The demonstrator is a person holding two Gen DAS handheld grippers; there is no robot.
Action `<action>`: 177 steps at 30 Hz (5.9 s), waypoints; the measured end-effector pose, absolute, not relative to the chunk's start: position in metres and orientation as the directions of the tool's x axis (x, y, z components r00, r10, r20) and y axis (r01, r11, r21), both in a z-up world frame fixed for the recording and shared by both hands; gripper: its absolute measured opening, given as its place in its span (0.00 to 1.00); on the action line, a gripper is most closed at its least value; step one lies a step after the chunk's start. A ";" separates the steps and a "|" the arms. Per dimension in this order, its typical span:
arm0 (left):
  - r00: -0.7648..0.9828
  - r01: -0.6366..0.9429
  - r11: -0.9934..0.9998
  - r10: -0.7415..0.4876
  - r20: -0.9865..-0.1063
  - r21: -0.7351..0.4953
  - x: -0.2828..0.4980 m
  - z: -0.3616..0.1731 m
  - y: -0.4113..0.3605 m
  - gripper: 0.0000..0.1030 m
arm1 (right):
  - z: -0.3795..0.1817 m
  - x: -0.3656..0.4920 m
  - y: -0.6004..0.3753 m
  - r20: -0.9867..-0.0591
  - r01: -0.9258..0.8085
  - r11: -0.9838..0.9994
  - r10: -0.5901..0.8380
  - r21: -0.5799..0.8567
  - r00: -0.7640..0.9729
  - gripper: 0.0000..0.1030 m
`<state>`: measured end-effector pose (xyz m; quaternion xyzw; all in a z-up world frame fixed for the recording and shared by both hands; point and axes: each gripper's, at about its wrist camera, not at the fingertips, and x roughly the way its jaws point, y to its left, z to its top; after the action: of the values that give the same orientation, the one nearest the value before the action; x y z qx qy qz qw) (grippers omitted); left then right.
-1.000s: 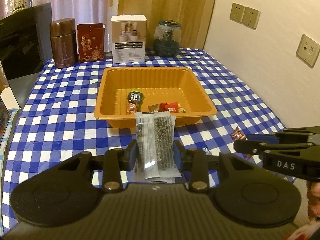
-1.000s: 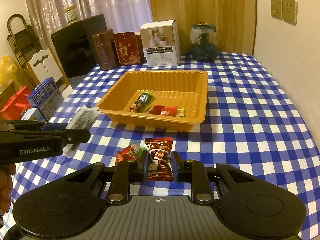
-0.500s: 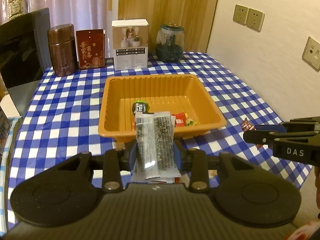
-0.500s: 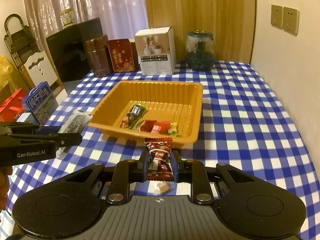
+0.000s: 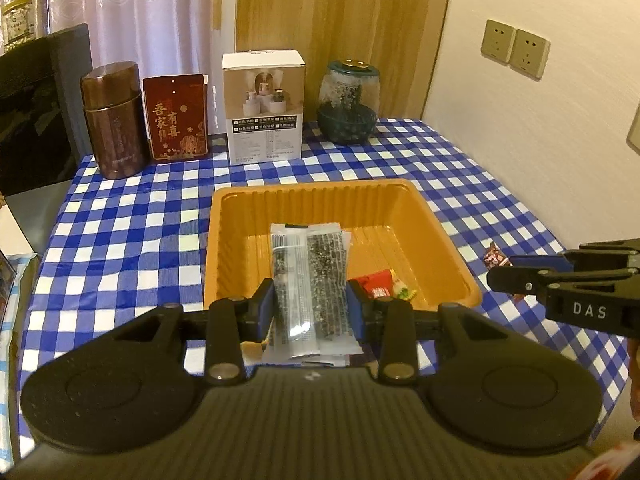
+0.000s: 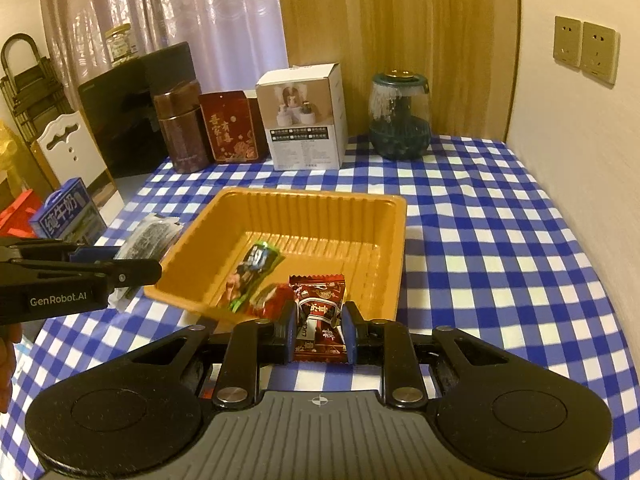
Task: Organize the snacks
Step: 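Carry the seaweed packet and wrapped sweet over the orange tray with both grippers, then open both grippers to drop the seaweed packet and sweet into the tray, then withdraw both grippers from the tray toward the remaining loose candies, then grasp a red candy packet with the left gripper while the right gripper grasps the clear caramel packet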
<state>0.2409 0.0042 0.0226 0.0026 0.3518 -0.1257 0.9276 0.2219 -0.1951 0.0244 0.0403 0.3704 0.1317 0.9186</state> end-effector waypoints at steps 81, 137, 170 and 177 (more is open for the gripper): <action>0.711 0.193 0.978 -0.193 -0.676 -0.077 0.296 -0.019 0.013 0.44 | -0.010 0.296 -0.211 -0.650 -0.110 0.955 0.270 0.277 0.710 0.44; 0.531 0.380 0.920 -0.303 -0.791 -0.097 0.205 -0.094 -0.021 0.47 | -0.075 0.155 -0.217 -0.782 -0.056 0.964 0.245 0.261 0.573 0.44; 0.596 0.274 0.960 -0.218 -0.773 -0.059 0.187 -0.093 0.033 0.29 | -0.089 0.199 -0.182 -0.775 -0.179 0.945 0.328 0.274 0.541 0.44; 0.601 0.268 0.961 -0.220 -0.768 -0.066 0.185 -0.094 0.036 0.29 | -0.089 0.193 -0.172 -0.781 -0.186 0.961 0.274 0.204 0.562 0.43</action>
<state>0.1849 0.0357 -0.0942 0.0283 0.4253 -0.1366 0.8942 0.1927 -0.1719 -0.0891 0.0490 0.4496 0.1304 0.8823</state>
